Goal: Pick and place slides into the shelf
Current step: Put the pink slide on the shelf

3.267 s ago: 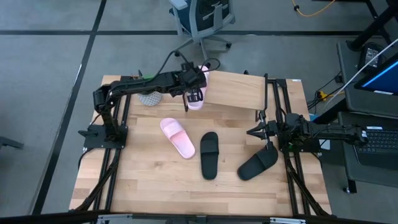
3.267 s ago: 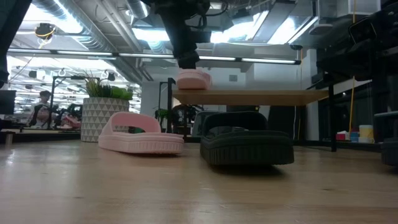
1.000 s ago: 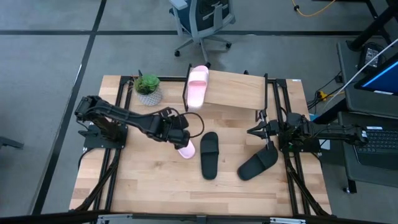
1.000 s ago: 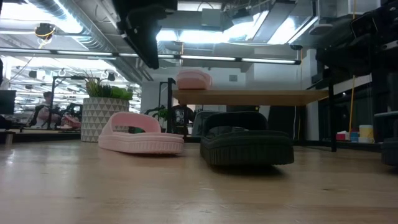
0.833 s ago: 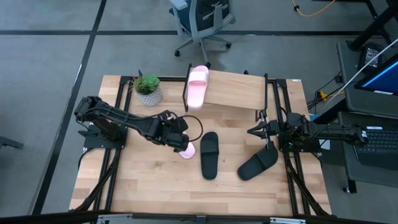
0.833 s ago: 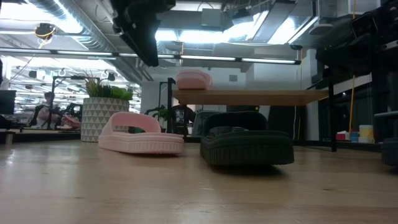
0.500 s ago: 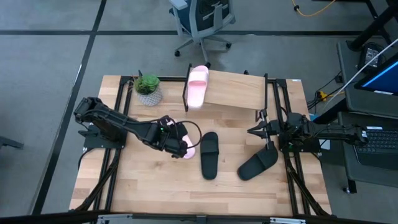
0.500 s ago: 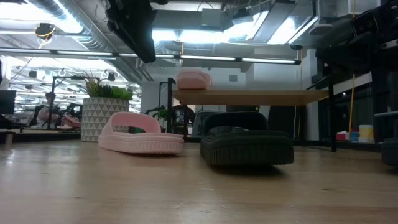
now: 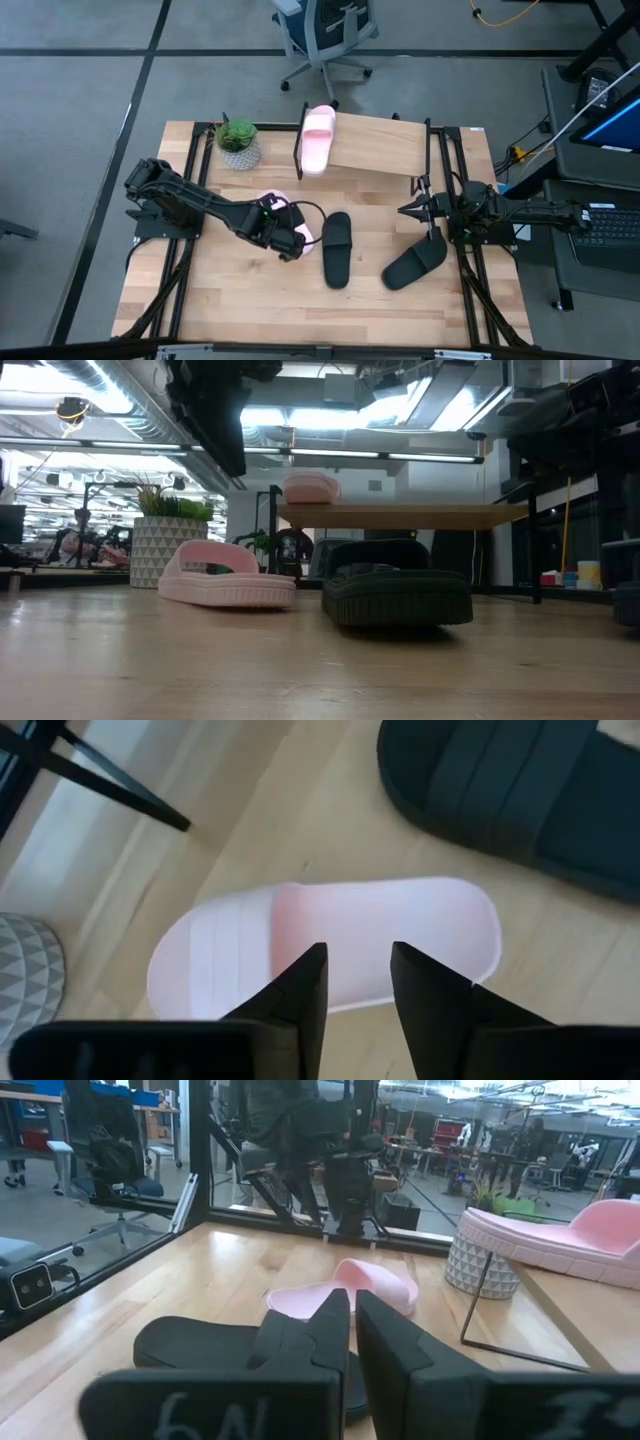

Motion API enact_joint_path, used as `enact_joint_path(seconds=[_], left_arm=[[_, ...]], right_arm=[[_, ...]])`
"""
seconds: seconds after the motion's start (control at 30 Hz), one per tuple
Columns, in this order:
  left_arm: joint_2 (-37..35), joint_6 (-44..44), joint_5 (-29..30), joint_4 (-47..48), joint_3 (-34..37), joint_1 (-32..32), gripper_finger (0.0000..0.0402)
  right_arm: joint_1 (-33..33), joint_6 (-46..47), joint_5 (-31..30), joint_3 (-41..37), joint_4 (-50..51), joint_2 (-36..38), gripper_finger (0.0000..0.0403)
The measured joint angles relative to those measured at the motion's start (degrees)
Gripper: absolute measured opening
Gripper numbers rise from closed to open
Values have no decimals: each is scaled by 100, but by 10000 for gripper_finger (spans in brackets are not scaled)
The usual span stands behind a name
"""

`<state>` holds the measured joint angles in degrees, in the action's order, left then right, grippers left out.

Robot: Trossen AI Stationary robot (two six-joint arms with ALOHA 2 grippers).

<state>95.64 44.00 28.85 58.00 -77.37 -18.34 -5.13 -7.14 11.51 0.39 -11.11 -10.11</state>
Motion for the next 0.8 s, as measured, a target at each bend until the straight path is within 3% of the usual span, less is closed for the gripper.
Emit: enact_joint_path(seconds=[0.47, 0.8], left_arm=[[-2, -248, -22, 43, -382, -57, 71], [140, -690, -345, -325, -693, -134, 45]], right_arm=[[0, -109, -3, 0, 0, 0, 26], [-1, -111, -5, 2, -1, -1, 26]])
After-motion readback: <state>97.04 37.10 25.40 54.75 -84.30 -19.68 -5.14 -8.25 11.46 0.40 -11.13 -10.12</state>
